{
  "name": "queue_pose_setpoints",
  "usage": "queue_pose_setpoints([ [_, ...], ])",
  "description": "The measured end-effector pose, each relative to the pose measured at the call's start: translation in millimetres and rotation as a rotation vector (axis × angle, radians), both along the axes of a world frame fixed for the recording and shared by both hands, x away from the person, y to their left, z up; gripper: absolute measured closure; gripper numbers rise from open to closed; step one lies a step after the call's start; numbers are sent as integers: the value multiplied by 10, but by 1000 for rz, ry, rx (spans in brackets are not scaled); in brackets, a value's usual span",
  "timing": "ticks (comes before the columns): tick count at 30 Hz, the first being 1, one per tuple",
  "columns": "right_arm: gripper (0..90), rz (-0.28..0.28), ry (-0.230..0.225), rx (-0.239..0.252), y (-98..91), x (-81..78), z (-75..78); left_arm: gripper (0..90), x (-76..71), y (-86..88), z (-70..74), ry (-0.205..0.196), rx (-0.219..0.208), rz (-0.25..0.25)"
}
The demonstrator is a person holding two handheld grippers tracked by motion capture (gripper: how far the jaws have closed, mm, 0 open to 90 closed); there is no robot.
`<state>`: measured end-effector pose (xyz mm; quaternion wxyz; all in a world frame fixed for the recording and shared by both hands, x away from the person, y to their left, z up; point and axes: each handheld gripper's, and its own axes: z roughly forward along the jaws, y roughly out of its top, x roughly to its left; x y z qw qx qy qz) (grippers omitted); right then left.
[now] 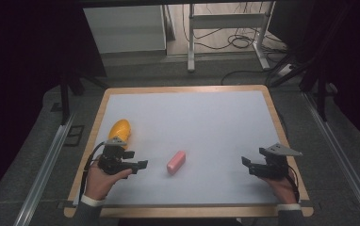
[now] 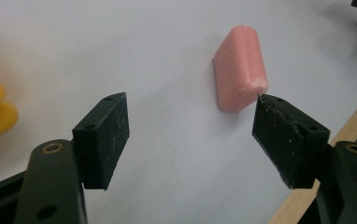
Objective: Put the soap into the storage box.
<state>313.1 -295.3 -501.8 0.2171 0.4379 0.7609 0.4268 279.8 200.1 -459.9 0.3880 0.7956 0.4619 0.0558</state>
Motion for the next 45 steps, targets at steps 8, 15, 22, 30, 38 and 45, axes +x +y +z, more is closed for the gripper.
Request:
queue_pose_setpoints([
  [8, 159, -4, -4, 2, -9, -6, 9, 275, 78, -173, 62, 14, 40, -34],
  [15, 159, -6, -6, 0, -19, -4, 9, 271, 151, -322, 84, 19, 59, -67],
  [22, 159, -10, -5, -5, -21, -9, 6, 264, 214, -503, 44, 29, 71, -100],
  [30, 159, -12, -4, -9, -27, -9, 0, 260, 248, -624, 46, 34, 91, -113],
  [38, 159, -4, -15, 8, -35, -17, 15, 249, 303, -763, 28, 39, 102, -128],
  [45, 158, -12, -20, 14, -53, -25, 28, 244, 363, -916, 5, 47, 126, -147],
])
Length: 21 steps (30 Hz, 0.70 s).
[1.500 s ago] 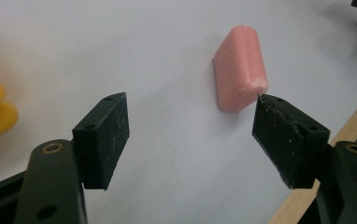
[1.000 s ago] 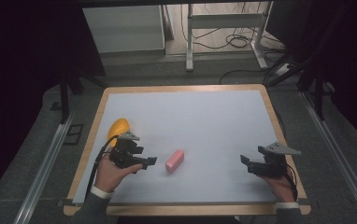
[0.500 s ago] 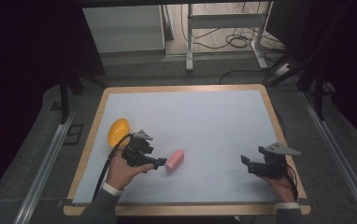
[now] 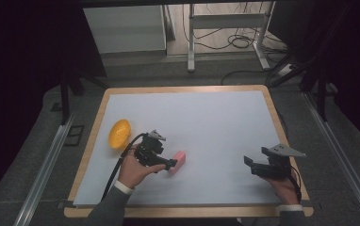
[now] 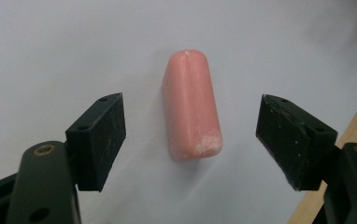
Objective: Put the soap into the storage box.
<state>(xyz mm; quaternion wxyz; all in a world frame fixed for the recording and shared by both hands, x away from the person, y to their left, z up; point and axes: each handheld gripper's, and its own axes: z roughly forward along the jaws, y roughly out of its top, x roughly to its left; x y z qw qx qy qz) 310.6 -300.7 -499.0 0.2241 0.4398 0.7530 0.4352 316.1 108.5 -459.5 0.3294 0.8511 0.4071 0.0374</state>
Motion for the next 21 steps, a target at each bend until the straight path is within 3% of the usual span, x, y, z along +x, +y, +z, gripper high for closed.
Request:
queue_pose_setpoints([
  [8, 158, 3, -2, 15, -17, -6, 2, 244, 55, -88, -56, 21, 19, -14],
  [21, 158, -6, 3, -1, -18, 2, -13, 254, 155, -267, -178, 54, 66, -23],
])
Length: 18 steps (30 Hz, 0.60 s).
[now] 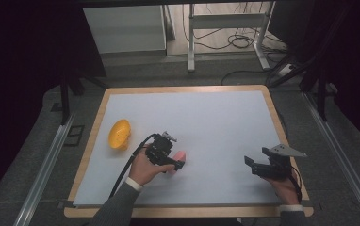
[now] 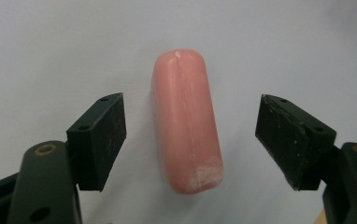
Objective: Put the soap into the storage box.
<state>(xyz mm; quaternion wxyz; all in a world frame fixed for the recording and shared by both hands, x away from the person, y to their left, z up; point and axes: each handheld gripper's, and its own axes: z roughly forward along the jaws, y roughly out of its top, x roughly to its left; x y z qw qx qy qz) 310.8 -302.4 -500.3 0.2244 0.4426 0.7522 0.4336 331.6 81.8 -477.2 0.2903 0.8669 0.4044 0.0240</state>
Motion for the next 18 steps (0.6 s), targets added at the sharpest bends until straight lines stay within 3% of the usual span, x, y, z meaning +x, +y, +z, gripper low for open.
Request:
queue_pose_setpoints([
  [8, 158, -3, 2, -11, 3, 6, -16, 334, 68, -92, -113, 22, 54, 28],
  [12, 157, -7, 0, -14, -2, 7, -24, 397, 74, -124, -153, 9, 63, 29],
  [18, 158, -9, -1, -17, -3, 3, -24, 499, 91, -162, -274, 38, 69, 28],
])
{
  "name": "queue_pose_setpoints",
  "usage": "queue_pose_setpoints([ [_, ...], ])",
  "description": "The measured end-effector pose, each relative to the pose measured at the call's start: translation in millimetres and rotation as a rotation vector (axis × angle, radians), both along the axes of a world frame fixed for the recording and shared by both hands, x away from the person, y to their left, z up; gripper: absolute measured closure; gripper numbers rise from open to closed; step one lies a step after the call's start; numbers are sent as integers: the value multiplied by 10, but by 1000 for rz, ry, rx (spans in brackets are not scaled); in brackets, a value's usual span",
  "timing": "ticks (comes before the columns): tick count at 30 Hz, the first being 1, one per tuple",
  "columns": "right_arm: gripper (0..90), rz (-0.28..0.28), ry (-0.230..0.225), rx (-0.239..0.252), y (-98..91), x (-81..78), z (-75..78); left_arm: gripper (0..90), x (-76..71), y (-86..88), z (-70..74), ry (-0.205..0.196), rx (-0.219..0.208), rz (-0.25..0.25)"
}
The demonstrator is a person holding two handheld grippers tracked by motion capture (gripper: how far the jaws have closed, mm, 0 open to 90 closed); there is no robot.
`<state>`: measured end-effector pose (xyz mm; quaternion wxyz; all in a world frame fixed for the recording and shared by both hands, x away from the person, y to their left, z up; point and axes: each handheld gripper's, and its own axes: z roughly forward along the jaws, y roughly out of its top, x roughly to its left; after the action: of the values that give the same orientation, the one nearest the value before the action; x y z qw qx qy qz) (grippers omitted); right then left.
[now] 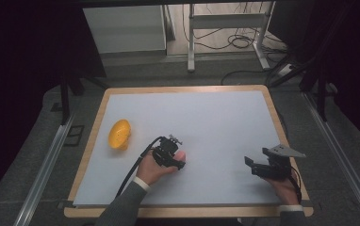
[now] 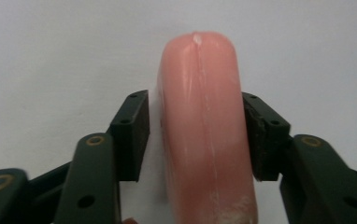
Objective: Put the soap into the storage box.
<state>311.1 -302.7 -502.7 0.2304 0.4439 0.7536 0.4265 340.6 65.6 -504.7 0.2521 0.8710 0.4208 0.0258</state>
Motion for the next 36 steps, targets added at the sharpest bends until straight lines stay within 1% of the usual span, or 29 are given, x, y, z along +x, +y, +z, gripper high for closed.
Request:
queue_pose_setpoints([
  [2, 158, -1, -2, 0, -4, -1, 2, 532, -3, -3, -4, 2, -1, -2],
  [4, 158, -2, -2, 1, -5, -2, 2, 541, -9, -3, -1, -8, 0, 0],
  [6, 158, -2, -2, 0, -4, -2, 1, 582, -10, 8, 7, -12, -1, 4],
  [8, 158, -2, -1, -2, -1, -1, -1, 588, -7, 17, 5, -11, -5, 5],
  [12, 158, -1, -1, -2, 7, -4, 4, 594, -22, 14, 7, -19, -1, 7],
  [14, 158, -3, -4, -2, 4, -4, 6, 596, -28, 18, 11, -19, -9, 2],
  [16, 158, -5, -4, -3, 1, -3, 5, 596, -30, 41, 36, -19, -33, -1],
  [21, 158, -6, -5, -4, -3, -2, 5, 597, -29, 86, 82, -27, -49, 10],
  [25, 158, -6, -5, -5, -2, -1, 3, 597, -39, 130, 131, -53, -67, 24],
  [27, 158, -6, -4, -6, 1, -1, 2, 597, -66, 149, 181, -87, -74, 23],
  [28, 158, -6, -4, -6, 1, -1, 2, 597, -66, 149, 181, -87, -74, 23],
  [29, 158, -5, -7, -7, -1, -1, 2, 597, -84, 153, 219, -100, -83, 21],
  [31, 158, -8, -8, -5, -3, 0, -2, 597, -91, 158, 245, -106, -93, 16],
  [36, 158, -7, -6, -8, 1, 1, -7, 598, -88, 175, 264, -102, -93, 12],
])
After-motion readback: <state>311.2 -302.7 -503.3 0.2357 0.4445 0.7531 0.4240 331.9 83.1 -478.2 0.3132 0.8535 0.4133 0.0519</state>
